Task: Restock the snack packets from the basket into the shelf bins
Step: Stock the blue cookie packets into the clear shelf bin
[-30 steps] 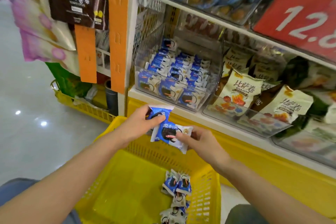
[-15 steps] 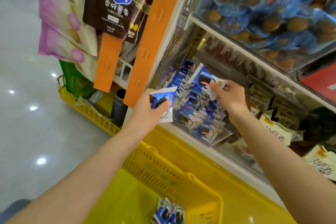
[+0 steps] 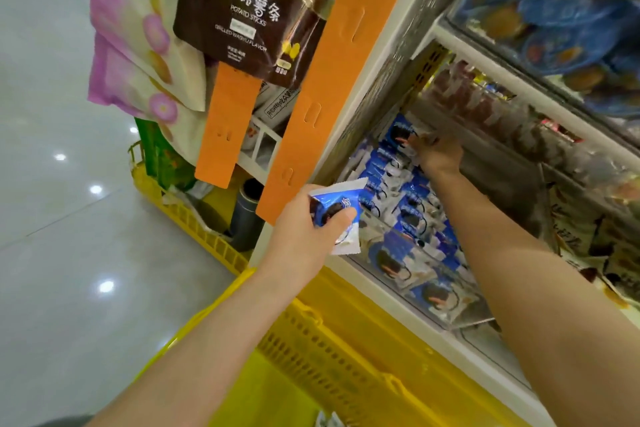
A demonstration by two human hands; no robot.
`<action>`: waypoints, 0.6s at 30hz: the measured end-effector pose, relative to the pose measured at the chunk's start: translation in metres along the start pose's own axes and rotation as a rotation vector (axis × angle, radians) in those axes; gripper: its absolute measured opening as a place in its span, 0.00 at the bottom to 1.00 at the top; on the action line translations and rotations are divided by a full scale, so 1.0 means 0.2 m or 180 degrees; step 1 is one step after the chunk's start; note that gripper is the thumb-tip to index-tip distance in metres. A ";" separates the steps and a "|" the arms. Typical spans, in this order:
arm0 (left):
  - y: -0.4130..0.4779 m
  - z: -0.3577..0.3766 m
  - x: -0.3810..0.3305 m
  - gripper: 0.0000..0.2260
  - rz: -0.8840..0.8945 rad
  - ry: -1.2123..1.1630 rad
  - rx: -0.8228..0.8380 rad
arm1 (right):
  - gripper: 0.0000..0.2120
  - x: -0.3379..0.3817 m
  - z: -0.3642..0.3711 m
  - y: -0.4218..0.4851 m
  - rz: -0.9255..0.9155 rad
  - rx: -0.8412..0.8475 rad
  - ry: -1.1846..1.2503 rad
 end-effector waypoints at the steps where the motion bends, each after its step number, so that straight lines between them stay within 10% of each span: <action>1: 0.01 -0.01 0.01 0.11 -0.0016 -0.0026 -0.0023 | 0.15 0.00 0.02 0.02 -0.0062 0.0019 -0.0027; 10: 0.05 -0.02 0.02 0.11 -0.0050 0.0128 -0.0069 | 0.11 -0.01 0.03 0.07 -0.0153 0.0193 -0.0212; 15: 0.02 0.00 0.02 0.09 -0.0291 -0.0171 0.0029 | 0.32 0.03 -0.02 -0.10 -0.0474 0.0010 -0.1132; 18: -0.01 0.04 0.05 0.04 -0.0886 -0.0859 -0.0026 | 0.21 0.13 -0.11 -0.36 -0.1162 -0.0276 -0.0408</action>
Point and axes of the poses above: each hand's wrist, its own y-axis towards the middle knuckle, its own z-axis out of the palm, x = y × z, the point moved 8 cm from there along y, towards the middle knuckle, and after that the axes turned 2 degrees about y, right-handed, at the moved point
